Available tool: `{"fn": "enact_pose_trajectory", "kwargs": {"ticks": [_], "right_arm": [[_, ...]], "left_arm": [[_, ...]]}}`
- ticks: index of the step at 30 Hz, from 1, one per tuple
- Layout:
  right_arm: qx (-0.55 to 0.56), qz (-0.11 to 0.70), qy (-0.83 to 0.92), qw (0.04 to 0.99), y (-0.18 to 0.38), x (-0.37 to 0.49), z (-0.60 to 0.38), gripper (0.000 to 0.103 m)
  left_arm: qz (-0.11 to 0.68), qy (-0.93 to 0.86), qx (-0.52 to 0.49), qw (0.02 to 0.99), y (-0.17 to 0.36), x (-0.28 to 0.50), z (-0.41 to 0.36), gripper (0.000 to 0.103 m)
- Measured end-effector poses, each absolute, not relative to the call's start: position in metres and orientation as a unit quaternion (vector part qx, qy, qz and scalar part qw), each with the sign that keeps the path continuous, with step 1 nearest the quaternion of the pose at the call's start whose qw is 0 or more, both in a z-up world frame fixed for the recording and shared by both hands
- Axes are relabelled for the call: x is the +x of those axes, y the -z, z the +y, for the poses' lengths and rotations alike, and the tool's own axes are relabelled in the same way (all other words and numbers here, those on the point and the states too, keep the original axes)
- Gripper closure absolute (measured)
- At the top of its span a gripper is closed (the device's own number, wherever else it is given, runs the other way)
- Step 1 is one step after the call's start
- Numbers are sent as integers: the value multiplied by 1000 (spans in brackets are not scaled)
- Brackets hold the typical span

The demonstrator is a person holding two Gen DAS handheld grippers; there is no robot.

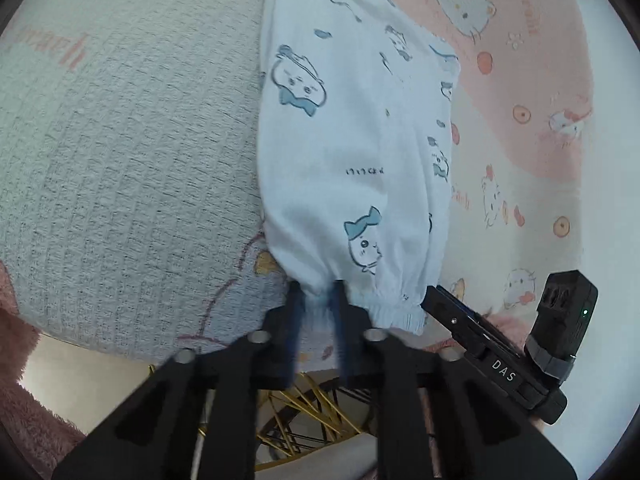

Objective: Fold clothes

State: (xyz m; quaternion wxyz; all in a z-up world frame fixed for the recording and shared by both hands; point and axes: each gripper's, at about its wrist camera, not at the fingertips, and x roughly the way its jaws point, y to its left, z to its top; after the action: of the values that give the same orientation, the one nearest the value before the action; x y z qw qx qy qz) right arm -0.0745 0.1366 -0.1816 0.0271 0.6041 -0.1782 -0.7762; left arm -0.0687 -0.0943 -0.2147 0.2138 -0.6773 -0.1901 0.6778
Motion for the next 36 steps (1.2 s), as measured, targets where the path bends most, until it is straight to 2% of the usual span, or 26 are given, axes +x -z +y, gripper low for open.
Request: {"fn": "enact_pose_trajectory", "kwargs": {"ticks": [2,6,9,12,16,19,21,23,28,33,34,36], "right_arm": [[606,-160,779,30,182,-75,132,54],[605,-202,769,40,182,-71,137,54],[603,-206,769,50,184,-69,137,51],[603,-205,769,60,185,-70,135,50],[604,-205,767,72,187,-73,131,50],[607,-195,767,77,189,-74,127,50],[610,-170,770,76,189,-75,121,57],[610,-167,770,83,189,-74,118,78],[596,-221,765,100,182,-68,124,87],[589,-235,763,121,171,-56,122,87],[603,-226,757,113,177,-55,121,85],[634,-205,740,92,192,-53,118,81]], "left_arm": [[-190,-680,-674,215,210,-67,-93,94],[-206,-684,-668,212,203,-62,-103,95],[-202,-683,-670,209,205,-61,-111,94],[-193,-678,-675,220,208,-64,-106,87],[-187,-673,-682,215,218,-66,-100,72],[-204,-668,-683,213,223,-67,-106,72],[-204,-669,-682,213,222,-68,-108,76],[-200,-679,-674,210,217,-65,-110,87],[-188,-702,-651,220,186,-57,-117,90],[-153,-689,-674,218,191,-50,-121,89],[-141,-675,-693,209,202,-50,-120,88],[-134,-644,-728,191,218,-54,-121,68]]}}
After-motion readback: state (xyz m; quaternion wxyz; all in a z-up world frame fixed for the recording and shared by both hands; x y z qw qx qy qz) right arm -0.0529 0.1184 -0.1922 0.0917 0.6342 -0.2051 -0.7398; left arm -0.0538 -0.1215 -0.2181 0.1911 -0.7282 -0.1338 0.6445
